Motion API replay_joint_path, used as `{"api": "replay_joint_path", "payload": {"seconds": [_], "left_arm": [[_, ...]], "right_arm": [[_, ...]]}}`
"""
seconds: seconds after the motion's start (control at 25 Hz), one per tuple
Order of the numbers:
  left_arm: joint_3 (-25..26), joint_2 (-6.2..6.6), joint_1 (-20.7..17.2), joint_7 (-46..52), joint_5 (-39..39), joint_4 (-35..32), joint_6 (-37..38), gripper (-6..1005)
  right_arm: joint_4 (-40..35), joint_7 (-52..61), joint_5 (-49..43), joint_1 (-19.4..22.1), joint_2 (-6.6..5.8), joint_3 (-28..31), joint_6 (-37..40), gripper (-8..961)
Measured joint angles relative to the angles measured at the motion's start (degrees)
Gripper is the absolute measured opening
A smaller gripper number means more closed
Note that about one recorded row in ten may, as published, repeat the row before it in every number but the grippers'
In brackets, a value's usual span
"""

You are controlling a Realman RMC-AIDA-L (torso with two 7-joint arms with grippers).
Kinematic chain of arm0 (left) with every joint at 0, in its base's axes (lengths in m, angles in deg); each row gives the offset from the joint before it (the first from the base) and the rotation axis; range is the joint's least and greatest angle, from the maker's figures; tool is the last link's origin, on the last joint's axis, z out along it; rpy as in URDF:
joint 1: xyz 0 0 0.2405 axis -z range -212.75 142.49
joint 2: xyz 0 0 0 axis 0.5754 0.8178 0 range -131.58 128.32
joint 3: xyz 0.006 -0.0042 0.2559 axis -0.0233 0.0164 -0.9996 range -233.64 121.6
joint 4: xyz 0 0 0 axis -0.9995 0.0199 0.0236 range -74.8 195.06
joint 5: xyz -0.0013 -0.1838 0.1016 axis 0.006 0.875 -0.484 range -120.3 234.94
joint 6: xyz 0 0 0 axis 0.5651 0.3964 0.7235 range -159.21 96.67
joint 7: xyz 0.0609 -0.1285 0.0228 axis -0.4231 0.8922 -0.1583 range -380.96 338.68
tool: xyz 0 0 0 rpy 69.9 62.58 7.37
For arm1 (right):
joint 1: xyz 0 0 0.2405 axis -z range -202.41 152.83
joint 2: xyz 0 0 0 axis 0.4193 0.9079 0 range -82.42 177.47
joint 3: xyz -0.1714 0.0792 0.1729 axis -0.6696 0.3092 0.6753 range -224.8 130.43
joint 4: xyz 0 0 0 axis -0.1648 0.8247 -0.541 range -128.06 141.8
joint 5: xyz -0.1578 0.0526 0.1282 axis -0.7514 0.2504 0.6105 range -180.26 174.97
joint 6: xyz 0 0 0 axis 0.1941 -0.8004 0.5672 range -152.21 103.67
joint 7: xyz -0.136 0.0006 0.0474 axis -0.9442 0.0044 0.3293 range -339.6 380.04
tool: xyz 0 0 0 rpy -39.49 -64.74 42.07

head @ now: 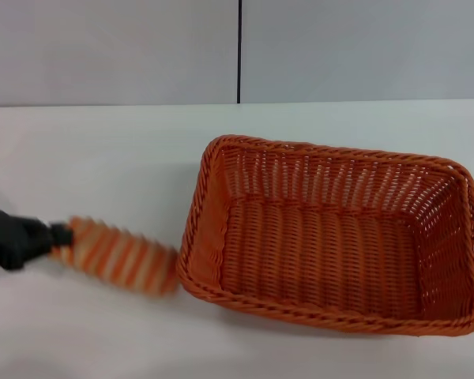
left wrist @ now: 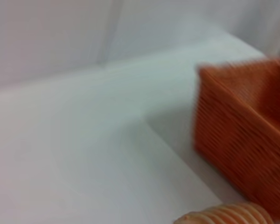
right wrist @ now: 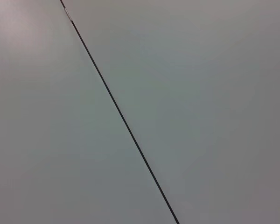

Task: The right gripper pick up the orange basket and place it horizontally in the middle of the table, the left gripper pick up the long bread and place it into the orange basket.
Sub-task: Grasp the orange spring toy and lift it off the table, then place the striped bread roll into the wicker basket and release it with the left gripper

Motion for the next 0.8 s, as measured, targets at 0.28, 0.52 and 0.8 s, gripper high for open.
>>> {"api": "replay_joint_path", "payload": {"seconds": [0.28,0.52,0.8], "left_arm": [[14.6,0.22,0.4,-1.1,3.1,-0.1,-4.5,102],[18.9,-0.46,-1.9,-1.6,16.5,-0.1,-6.3,97],[16.1,-2.22,-0.8,-1.6,24.0,2.9,2.6,89]], "right_arm": [[0.0,0.0,0.0,-0.2,0.09,-0.1,0.0,555],[0.1,0.0,-0.1,-0.1,0.25,-0.2,0.1,554],[0.8,-0.1,-0.3,-0.1,0.30,-0.4,0.1,553]]}}
